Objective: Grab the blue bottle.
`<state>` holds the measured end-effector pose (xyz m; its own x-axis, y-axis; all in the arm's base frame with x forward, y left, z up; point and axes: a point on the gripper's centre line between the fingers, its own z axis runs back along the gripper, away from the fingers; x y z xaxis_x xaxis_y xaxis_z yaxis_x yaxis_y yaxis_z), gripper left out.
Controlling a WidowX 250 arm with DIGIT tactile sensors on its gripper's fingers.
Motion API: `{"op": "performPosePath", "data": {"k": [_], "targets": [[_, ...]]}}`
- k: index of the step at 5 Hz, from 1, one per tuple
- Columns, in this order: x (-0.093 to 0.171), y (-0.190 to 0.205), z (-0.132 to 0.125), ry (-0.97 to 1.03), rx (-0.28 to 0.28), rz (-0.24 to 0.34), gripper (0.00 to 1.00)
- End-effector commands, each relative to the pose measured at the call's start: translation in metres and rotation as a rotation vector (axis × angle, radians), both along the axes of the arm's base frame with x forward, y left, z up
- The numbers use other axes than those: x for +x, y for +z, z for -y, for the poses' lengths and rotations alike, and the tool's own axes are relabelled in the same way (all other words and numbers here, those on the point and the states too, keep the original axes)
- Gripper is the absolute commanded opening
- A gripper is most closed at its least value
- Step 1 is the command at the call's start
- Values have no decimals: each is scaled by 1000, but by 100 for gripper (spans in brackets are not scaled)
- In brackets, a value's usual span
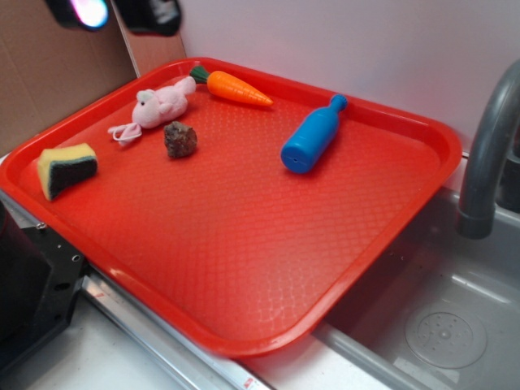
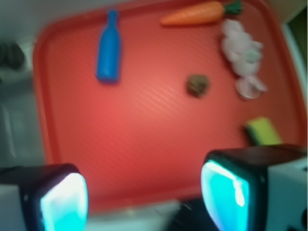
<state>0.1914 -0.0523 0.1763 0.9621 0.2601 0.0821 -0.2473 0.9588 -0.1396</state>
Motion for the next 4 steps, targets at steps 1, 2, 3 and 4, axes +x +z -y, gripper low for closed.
{"op": "performPosePath", "data": {"k": [1,2,3,4], "targets": [[35,-18,1,129,-13,20,100],[35,-18,1,129,-13,20,100],[35,-18,1,129,-13,20,100],[48,-42,6,192,38,51,100]]}}
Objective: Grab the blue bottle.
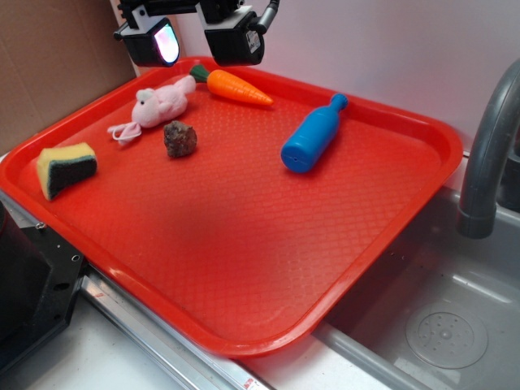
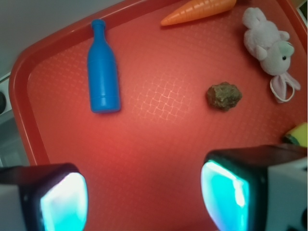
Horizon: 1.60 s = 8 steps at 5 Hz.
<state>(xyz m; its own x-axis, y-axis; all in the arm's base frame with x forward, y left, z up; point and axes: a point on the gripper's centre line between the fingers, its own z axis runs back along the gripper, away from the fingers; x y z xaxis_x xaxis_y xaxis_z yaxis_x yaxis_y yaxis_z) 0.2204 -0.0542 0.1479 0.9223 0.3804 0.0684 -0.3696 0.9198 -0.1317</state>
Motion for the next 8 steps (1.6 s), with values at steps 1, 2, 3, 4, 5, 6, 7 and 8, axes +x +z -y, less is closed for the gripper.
{"op": "performPosePath", "data": {"k": [1,2,3,4,5,6,7,8], "targets": [[46,-39,3,164,112,75,100],[69,-66,6,99,86,81,100],[83,-85,6,54,50,87,100],[97,-97,8,52,5,91,100],[105,-118,11,111,-1,3,69],[101,-121,25,241,-14,-118,0],[96,-100,44,309,3,-165,0],[73,-59,40,95,122,-61,0]]}}
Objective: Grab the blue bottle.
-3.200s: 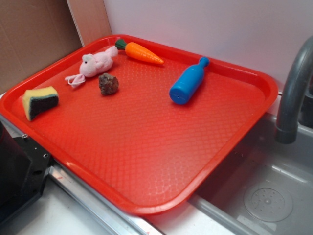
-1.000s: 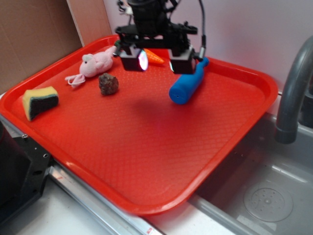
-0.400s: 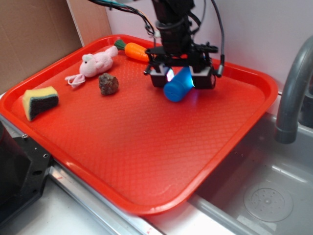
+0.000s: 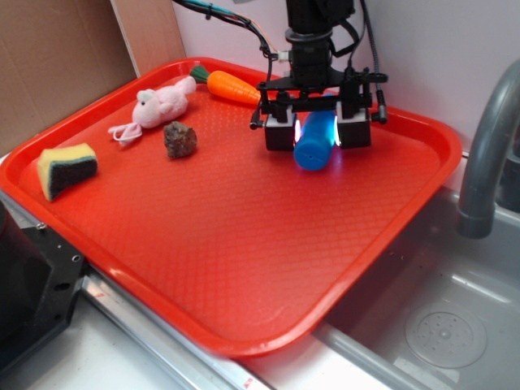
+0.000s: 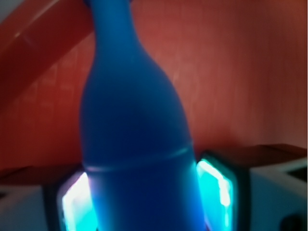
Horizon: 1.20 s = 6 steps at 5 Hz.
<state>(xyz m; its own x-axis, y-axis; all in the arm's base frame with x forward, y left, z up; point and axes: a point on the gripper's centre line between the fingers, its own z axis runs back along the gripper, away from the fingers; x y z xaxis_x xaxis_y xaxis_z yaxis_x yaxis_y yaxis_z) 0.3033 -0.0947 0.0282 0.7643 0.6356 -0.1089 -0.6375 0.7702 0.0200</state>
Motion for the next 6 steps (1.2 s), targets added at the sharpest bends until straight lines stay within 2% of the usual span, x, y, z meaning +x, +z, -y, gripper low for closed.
{"op": "performPosePath", "data": {"k": [1,2,3,4,5,6], "targets": [[-42,91,-24,-444,71,269,0],[-87,114,-61,-580,67,287,0],[-110,129,-77,-625,-81,284,0],[-110,145,-83,-612,-135,292,0],[-103,148,-88,-602,-121,264,0],[-97,148,-87,-612,-84,263,0]]}}
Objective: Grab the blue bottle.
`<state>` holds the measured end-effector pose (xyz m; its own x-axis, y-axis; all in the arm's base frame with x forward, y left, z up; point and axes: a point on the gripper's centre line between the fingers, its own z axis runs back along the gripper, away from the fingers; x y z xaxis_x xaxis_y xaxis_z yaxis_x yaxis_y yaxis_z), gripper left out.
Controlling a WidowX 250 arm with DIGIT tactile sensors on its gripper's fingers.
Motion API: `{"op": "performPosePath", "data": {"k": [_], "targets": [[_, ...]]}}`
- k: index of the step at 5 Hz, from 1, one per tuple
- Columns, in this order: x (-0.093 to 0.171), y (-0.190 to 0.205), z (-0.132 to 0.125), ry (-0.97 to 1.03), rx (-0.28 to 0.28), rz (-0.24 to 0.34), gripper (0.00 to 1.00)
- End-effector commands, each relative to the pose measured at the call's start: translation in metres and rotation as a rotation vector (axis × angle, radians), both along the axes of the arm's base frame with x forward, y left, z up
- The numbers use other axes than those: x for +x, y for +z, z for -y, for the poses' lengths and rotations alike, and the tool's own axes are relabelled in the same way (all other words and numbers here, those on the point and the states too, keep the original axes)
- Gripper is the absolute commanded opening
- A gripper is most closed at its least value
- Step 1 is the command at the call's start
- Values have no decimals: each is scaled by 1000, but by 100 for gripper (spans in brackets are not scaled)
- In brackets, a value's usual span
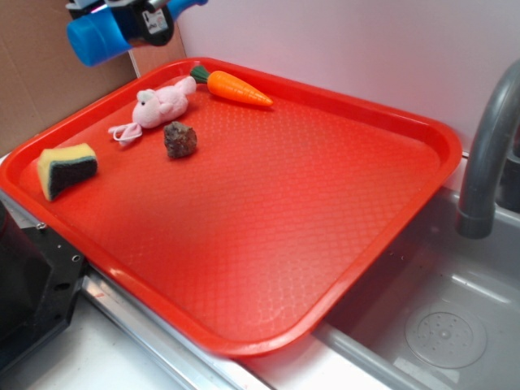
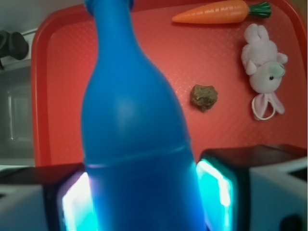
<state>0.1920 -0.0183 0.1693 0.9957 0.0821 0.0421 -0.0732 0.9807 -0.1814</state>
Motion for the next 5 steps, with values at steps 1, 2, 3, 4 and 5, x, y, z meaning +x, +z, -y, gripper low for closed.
{"op": "performPosePath", "data": {"k": [1,2,3,4,5], "targets": [[22,11,-10,0,60,58,0],[31,18,-11,10,76,69,0],[38,24,-14,26,88,65,0],[40,24,-14,39,103,60,0],[38,22,-14,56,104,52,0]]}}
